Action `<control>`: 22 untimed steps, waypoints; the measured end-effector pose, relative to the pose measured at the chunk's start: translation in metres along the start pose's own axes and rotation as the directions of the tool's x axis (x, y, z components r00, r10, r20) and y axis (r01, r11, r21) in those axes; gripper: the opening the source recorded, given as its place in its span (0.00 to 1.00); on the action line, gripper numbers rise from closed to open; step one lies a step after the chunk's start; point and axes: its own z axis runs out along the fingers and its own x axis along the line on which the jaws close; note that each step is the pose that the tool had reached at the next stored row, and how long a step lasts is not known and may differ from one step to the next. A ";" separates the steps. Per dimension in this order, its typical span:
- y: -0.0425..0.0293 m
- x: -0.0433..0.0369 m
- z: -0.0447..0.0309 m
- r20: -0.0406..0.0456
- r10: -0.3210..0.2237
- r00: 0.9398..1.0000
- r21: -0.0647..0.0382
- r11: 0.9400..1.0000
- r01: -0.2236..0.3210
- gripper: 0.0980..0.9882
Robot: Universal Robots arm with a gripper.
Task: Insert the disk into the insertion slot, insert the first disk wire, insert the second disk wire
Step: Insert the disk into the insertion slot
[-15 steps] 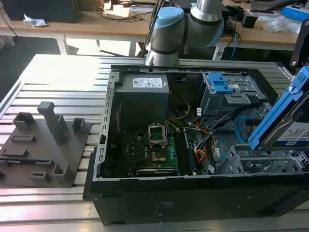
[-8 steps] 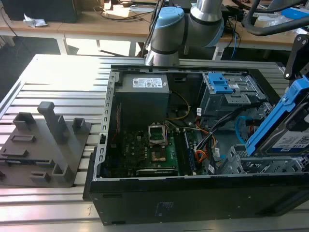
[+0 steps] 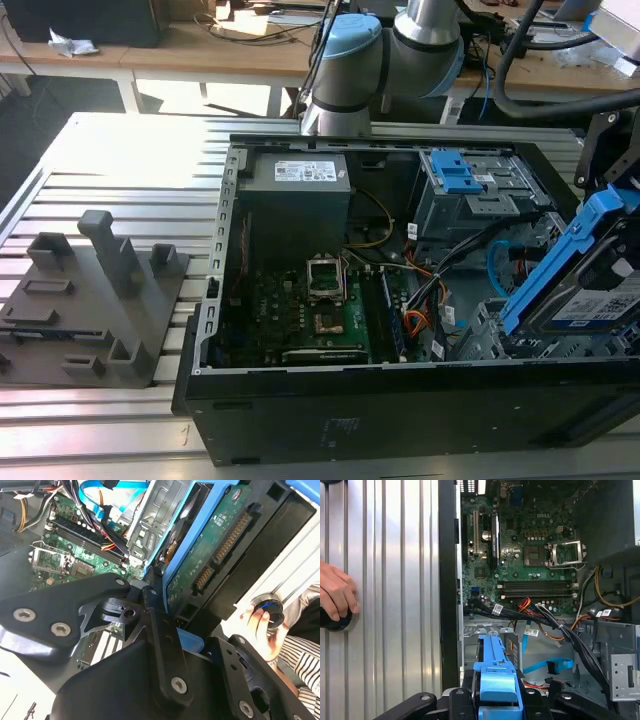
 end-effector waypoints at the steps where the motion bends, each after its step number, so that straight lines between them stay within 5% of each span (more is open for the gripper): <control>1: -0.0003 0.0000 0.0026 0.000 0.000 1.000 0.000 1.000 0.000 0.30; 8: -0.0017 -0.0019 0.0152 -0.001 0.000 1.000 0.000 1.000 0.000 0.30; 12: -0.0008 -0.0062 0.0129 0.001 0.000 1.000 0.002 1.000 0.000 0.30; 15: 0.0005 -0.0094 -0.0025 -0.008 0.001 1.000 0.005 1.000 0.000 0.30; 22: 0.0005 -0.0252 0.0076 -0.008 0.000 1.000 0.005 1.000 0.000 0.30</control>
